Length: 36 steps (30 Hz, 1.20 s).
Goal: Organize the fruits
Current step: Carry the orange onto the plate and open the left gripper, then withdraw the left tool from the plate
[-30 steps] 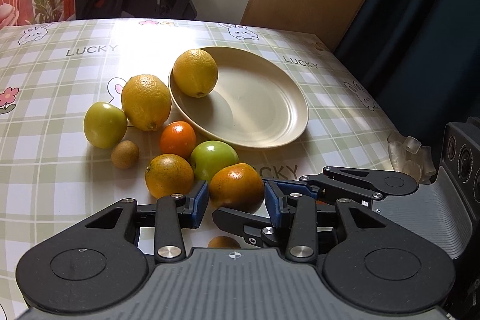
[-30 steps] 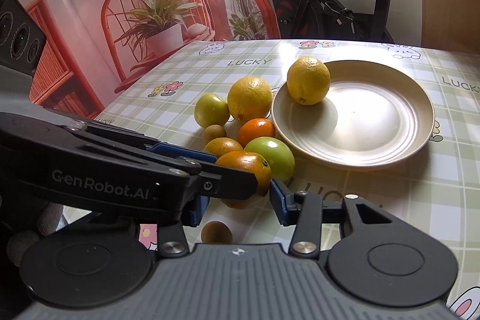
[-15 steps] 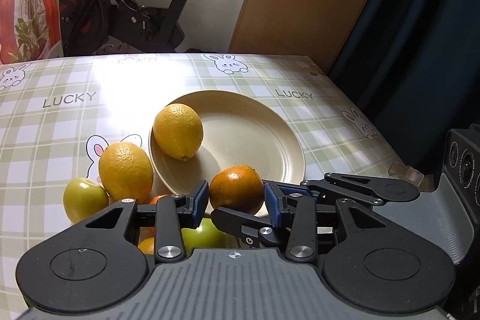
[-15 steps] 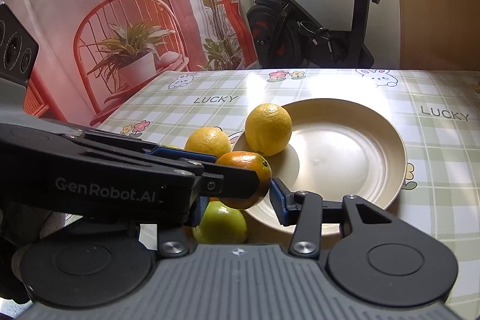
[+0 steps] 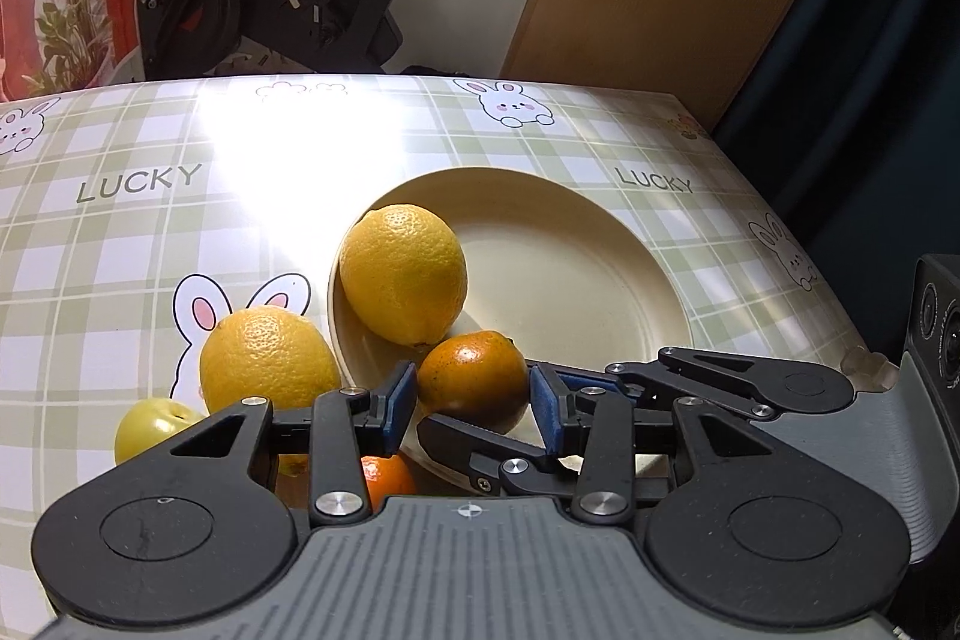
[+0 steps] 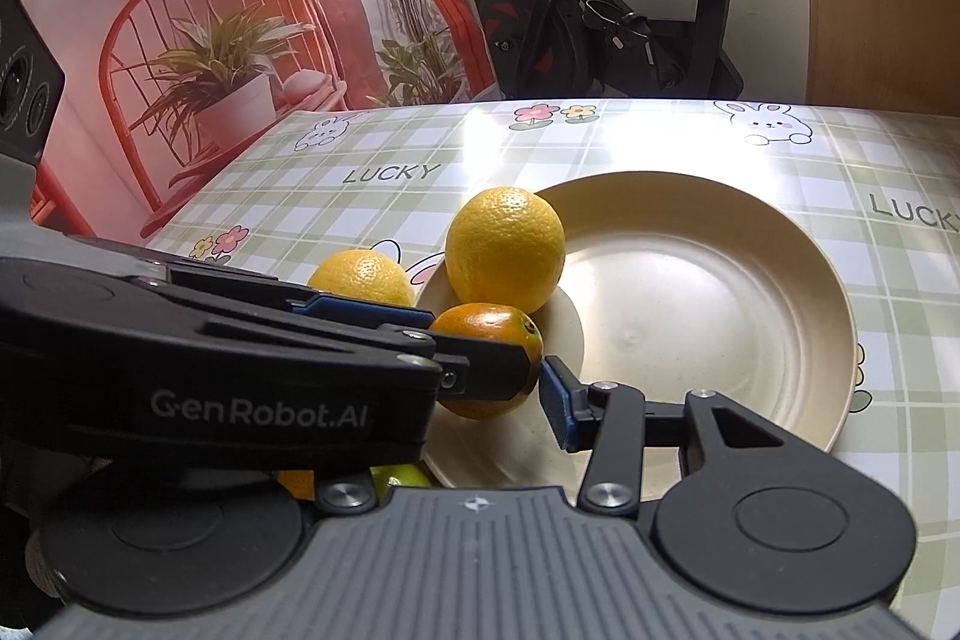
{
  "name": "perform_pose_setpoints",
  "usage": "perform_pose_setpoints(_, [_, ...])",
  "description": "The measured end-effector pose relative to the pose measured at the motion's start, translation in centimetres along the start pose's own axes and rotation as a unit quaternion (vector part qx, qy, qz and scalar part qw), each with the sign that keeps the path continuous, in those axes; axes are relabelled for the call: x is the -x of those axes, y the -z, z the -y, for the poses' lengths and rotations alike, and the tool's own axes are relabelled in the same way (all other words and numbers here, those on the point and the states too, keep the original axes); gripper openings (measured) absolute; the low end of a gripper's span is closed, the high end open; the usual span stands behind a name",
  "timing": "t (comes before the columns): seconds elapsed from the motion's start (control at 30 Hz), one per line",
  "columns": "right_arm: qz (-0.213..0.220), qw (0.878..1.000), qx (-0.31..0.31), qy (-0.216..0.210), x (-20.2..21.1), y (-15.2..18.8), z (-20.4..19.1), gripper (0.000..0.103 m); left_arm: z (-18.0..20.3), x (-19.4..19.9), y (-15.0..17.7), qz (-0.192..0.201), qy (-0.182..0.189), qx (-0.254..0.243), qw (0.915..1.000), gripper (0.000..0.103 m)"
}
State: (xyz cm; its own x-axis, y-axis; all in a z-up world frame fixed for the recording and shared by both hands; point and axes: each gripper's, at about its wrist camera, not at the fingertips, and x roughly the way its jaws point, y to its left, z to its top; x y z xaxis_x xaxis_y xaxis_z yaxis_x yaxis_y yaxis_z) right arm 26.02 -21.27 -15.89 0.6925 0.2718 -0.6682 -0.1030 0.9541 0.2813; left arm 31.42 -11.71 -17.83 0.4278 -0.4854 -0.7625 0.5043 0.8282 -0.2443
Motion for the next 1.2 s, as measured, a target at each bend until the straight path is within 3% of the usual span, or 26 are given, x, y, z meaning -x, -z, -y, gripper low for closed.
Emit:
perform_pose_setpoints(0.53, [-0.003, 1.000, -0.006, 0.012, -0.4, 0.1, -0.5, 0.048, -0.4, -0.5, 0.0, -0.003, -0.010, 0.006, 0.9999, 0.044])
perform_pose_setpoints(0.97, [0.034, 0.999, -0.016, 0.020, 3.2, 1.1, -1.3, 0.048, 0.6, 3.8, 0.9, 0.037, -0.013, -0.007, 0.9992, 0.044])
perform_pose_setpoints(1.2, [0.044, 0.999, -0.005, 0.011, 4.8, 2.2, -2.4, 0.048, 0.8, 6.7, 2.7, 0.065, -0.015, 0.011, 0.9977, 0.044])
